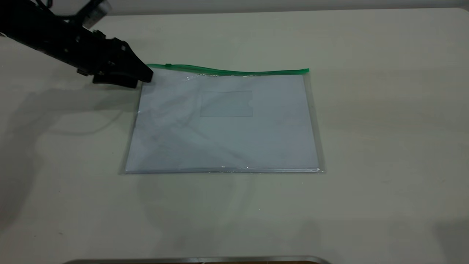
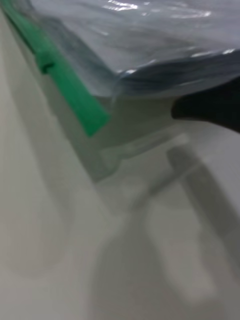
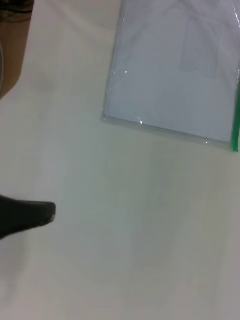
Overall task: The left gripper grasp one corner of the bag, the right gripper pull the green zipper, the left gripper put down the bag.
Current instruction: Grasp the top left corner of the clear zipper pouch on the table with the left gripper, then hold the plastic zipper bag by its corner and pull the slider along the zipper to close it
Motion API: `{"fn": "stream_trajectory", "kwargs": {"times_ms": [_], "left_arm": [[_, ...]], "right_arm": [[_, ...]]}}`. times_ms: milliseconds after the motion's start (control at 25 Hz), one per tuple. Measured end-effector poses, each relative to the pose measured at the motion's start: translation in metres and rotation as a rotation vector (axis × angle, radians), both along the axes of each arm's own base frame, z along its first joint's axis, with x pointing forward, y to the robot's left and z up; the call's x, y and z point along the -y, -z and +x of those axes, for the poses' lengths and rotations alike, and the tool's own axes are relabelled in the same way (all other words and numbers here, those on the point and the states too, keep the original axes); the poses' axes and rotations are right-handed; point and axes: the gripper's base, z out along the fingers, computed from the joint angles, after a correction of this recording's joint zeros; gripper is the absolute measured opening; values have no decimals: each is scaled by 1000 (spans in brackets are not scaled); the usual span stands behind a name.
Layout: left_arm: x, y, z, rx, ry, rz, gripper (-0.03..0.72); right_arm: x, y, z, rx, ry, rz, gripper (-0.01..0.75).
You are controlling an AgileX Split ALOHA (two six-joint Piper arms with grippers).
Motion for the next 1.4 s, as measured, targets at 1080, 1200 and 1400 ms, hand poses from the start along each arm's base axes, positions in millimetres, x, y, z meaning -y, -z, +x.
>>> {"fn": "stream_trajectory", "kwargs": {"times_ms": [1080, 1200, 1400], "left_arm": [[41, -28, 23, 305, 461, -69, 53], [49, -46, 32, 368, 600, -34, 53], [81, -73, 36, 456, 862, 14, 53]], "right_arm": [[0, -4, 26, -11, -106, -94, 557], [-3, 0, 49, -40, -187, -123, 557], [-12, 20, 97, -80, -358, -115, 557]]}}
